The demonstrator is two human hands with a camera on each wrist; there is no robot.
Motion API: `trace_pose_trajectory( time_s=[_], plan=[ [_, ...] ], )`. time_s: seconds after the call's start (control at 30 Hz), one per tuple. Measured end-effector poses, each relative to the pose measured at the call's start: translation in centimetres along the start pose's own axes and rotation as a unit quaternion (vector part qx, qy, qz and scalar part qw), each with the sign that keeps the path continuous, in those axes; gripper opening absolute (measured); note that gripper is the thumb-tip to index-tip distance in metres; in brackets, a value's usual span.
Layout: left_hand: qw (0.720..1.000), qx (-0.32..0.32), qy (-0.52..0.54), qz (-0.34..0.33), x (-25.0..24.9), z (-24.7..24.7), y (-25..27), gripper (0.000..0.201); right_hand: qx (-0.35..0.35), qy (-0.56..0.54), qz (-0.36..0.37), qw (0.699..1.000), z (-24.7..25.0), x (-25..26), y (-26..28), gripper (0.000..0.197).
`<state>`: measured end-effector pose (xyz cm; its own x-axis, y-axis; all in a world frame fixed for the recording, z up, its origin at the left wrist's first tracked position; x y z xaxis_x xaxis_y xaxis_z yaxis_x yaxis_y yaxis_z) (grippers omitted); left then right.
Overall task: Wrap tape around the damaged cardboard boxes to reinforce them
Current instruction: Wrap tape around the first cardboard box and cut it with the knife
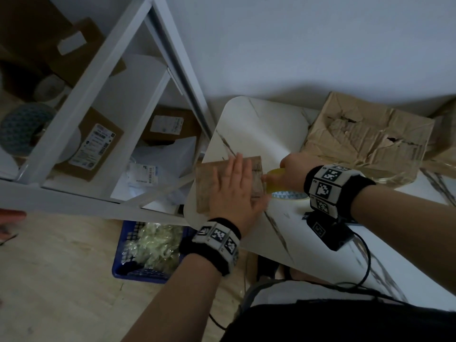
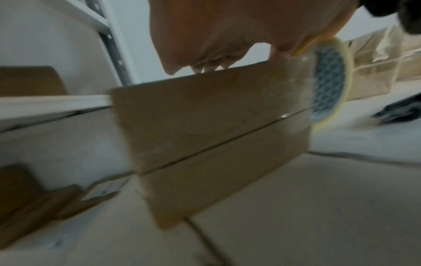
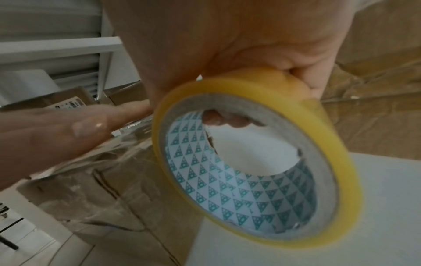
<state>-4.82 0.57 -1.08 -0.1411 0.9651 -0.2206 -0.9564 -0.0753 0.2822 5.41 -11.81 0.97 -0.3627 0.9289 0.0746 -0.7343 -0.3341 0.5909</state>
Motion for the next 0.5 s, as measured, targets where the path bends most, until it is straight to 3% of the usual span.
trace_pose_trajectory(
  time_s=[0.1,0.37,0.43,0.5],
  plan=[
    [0.999,0.03,-0.017,0.02,-0.9,-1.2,-0.2,0.104,-0.003,-0.001,-0.002,1.0,-0.2,-0.3,0.2,0.066],
    [0.994,0.058,-0.061,-0.073,1.0,-0.1,-0.8,0.092,0.054,-0.11,0.013,0.992,-1.3,-0.4,1.2,0.068],
    [0.996,0.039,-0.067,-0.04,0.7,-0.2,-0.2,0.085,0.065,-0.117,0.024,0.991,-1.6,-0.2,1.5,0.063],
    [0.997,0.028,-0.053,0.04,0.6,-0.2,0.4,0.083,0.07,-0.127,0.028,0.989,-1.7,-0.2,1.7,0.058]
  ],
)
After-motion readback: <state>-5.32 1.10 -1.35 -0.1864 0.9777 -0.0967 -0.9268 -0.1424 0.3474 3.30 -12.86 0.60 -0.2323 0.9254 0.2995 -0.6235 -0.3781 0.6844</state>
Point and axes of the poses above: each hand's wrist, its own y-axis away from the middle knuckle, its own z-axis out of the back of the hand, x = y × z, the point moved 2 cm from there along -y, towards the middle knuckle, and after that the axes turned 9 degrees about y, right-handed, at the moved point
